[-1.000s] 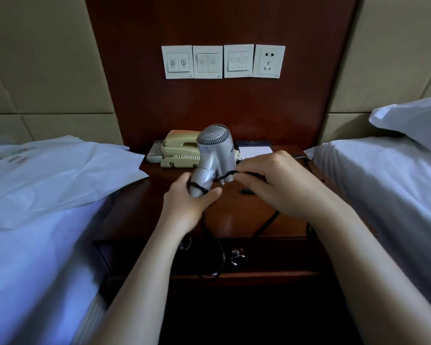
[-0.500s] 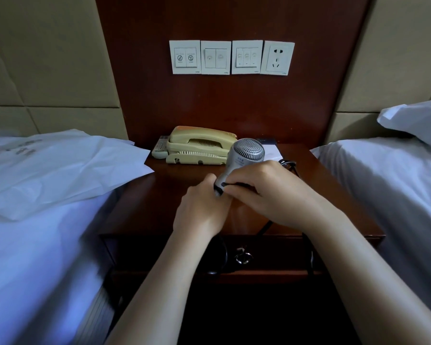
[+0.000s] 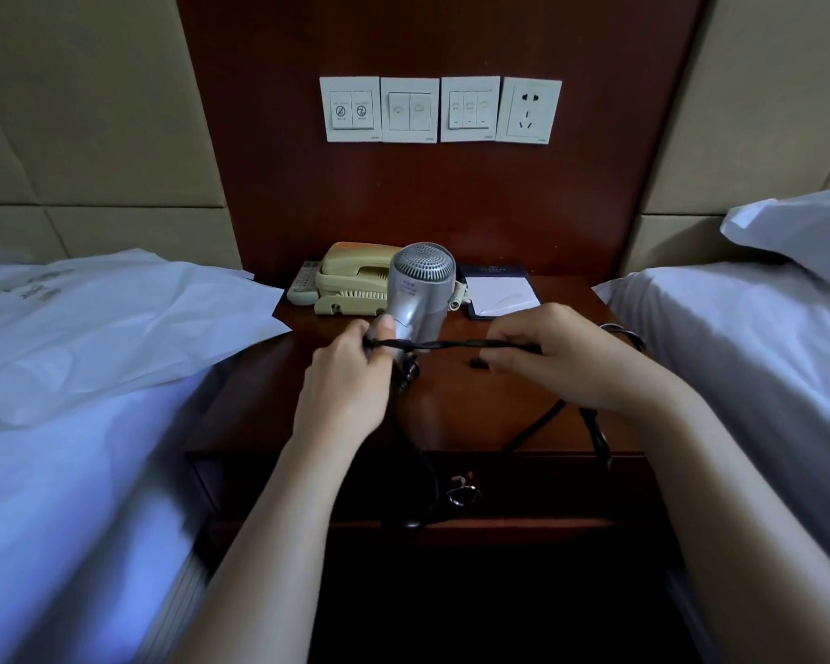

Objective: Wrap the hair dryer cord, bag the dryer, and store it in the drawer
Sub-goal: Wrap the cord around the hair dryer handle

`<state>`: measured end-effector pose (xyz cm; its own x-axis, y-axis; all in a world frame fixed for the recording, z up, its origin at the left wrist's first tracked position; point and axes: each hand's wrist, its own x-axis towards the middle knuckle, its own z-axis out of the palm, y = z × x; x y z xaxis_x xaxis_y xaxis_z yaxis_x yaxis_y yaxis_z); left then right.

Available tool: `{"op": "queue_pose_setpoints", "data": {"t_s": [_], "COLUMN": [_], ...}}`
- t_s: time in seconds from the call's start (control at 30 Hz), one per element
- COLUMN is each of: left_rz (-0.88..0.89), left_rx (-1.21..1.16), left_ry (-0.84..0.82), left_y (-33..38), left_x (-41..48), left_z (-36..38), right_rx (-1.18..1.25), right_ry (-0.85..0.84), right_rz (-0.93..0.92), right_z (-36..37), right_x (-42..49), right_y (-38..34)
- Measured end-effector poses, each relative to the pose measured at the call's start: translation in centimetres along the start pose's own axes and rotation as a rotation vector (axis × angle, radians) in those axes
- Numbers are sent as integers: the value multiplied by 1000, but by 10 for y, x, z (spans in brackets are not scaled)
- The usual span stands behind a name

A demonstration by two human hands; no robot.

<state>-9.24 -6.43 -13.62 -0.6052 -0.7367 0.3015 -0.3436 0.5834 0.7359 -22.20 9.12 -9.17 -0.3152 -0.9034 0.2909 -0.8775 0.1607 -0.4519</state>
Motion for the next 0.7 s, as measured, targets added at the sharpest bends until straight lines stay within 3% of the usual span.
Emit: {"op": "queue_pose_setpoints", "data": {"t_s": [0.2,0.43,0.7], "left_rz": [-20,45,106], "left_rx": [33,-1,-18], "left_ry": [-48,-139,-372], "left_y": [-5,8,16], "left_x": [3,1,-9], "left_z": [-3,-9,-14], "right_rx": [69,-7,-9], "right_ry": [16,236,342], "right_rz": [23,-24,-28], "right_z": [-8,-17,-24], "right_x": [-3,-6,-10], "right_y": [15,28,37]}}
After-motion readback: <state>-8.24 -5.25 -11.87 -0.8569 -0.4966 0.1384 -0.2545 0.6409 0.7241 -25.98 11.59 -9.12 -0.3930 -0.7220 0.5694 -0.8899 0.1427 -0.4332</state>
